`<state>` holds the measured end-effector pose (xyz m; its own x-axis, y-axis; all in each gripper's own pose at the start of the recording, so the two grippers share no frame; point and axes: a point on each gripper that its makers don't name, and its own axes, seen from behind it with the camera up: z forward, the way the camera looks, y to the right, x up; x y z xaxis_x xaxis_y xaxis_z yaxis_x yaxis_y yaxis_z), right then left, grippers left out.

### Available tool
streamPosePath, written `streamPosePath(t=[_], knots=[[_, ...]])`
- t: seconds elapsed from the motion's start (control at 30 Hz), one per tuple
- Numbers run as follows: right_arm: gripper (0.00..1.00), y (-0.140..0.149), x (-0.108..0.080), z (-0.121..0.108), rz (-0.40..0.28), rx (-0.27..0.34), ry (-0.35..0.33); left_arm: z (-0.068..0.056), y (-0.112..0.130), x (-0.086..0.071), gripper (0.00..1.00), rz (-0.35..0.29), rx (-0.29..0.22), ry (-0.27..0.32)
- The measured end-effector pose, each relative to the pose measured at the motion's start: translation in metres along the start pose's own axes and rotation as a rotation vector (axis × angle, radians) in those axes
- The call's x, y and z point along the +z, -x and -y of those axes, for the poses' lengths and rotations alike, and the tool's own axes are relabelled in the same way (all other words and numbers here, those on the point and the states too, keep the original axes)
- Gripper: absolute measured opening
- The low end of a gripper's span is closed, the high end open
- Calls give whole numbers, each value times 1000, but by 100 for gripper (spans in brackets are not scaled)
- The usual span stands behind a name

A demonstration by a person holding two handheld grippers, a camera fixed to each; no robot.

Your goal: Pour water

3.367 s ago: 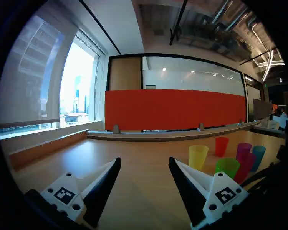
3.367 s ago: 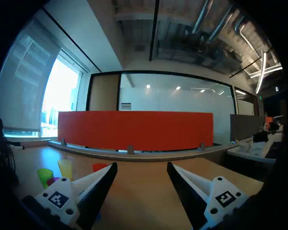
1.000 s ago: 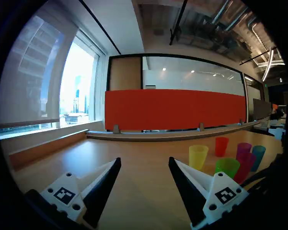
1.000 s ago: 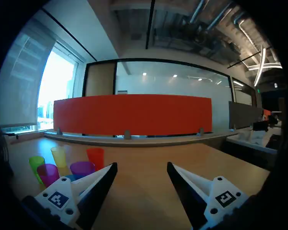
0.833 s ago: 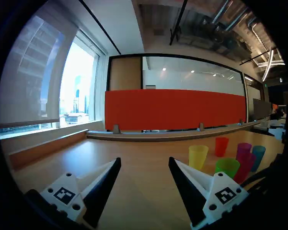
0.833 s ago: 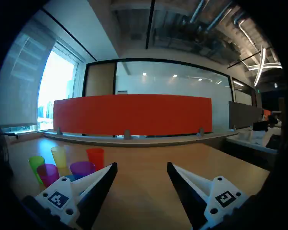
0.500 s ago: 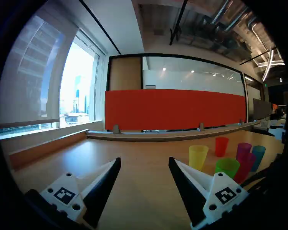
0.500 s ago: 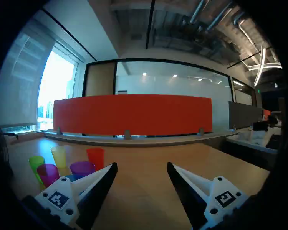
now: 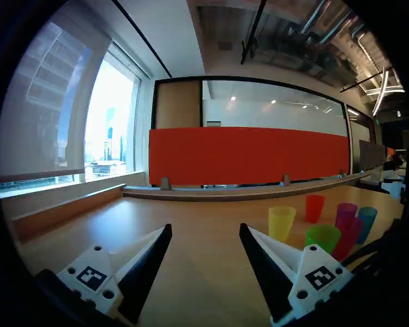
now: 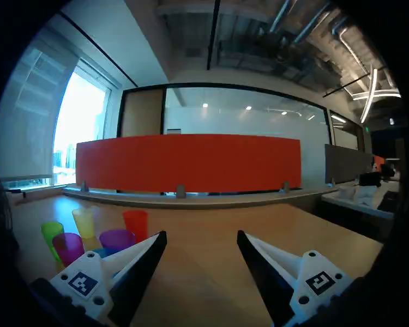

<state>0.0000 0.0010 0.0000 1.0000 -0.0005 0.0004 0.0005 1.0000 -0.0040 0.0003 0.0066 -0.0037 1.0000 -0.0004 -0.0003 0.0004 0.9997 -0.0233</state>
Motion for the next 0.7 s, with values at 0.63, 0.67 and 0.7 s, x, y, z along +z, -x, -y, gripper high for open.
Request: streamPosePath(t=[0.63,0.67,0.7], knots=[[100,0,1,0,0,0,0,2,-1,1,92,0,-1,0],[100,-1,1,0,0,0,0,1,-1,0,91,0,-1,0],[100,-1,0,0,0,0,0,1,-1,0,92,0,-1,0]])
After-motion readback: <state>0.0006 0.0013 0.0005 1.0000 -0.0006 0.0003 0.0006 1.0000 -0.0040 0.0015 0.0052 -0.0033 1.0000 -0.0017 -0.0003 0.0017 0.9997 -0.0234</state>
